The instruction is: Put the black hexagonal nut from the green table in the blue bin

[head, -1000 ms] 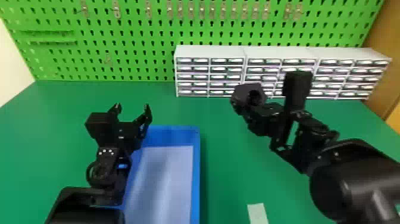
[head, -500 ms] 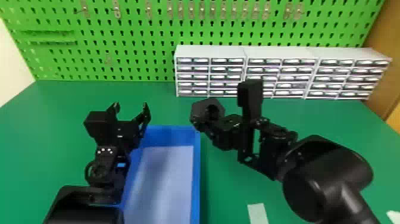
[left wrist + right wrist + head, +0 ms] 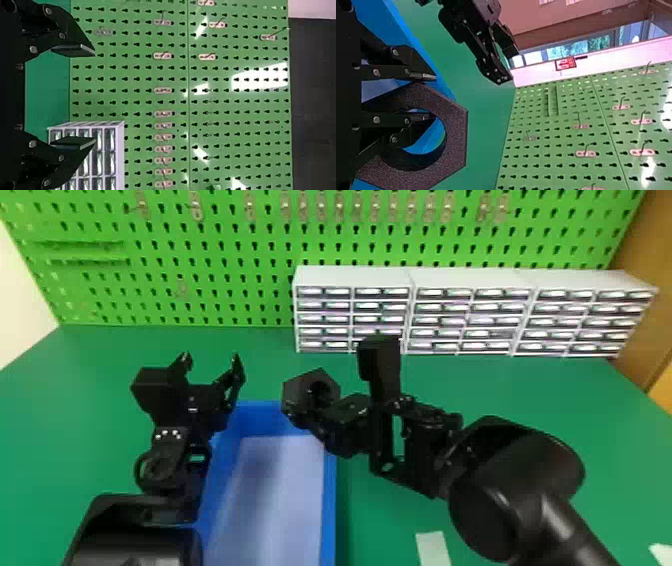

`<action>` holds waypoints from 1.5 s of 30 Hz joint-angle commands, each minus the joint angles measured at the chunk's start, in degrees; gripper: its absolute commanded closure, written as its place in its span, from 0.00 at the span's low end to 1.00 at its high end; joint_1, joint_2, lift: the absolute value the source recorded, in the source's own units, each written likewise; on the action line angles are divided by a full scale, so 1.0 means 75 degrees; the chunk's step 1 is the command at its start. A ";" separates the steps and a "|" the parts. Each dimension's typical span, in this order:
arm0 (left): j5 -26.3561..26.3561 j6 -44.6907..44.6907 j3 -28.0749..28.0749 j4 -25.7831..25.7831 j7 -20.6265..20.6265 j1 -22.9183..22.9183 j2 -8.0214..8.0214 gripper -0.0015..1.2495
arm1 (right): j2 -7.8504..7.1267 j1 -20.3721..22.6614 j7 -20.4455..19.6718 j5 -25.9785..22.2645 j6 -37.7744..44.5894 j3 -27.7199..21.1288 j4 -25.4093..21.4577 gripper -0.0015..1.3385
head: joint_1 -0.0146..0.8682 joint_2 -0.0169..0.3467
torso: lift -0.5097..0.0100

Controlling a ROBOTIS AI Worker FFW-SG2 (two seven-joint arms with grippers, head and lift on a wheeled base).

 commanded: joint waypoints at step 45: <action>-0.0043 -0.0035 0.0120 -0.0002 -0.0007 -0.0018 -0.0020 0.37 | -0.0161 -0.0457 -0.0051 -0.1009 0.0106 0.0766 0.0487 0.11 | 0.76 0.20 | 0.80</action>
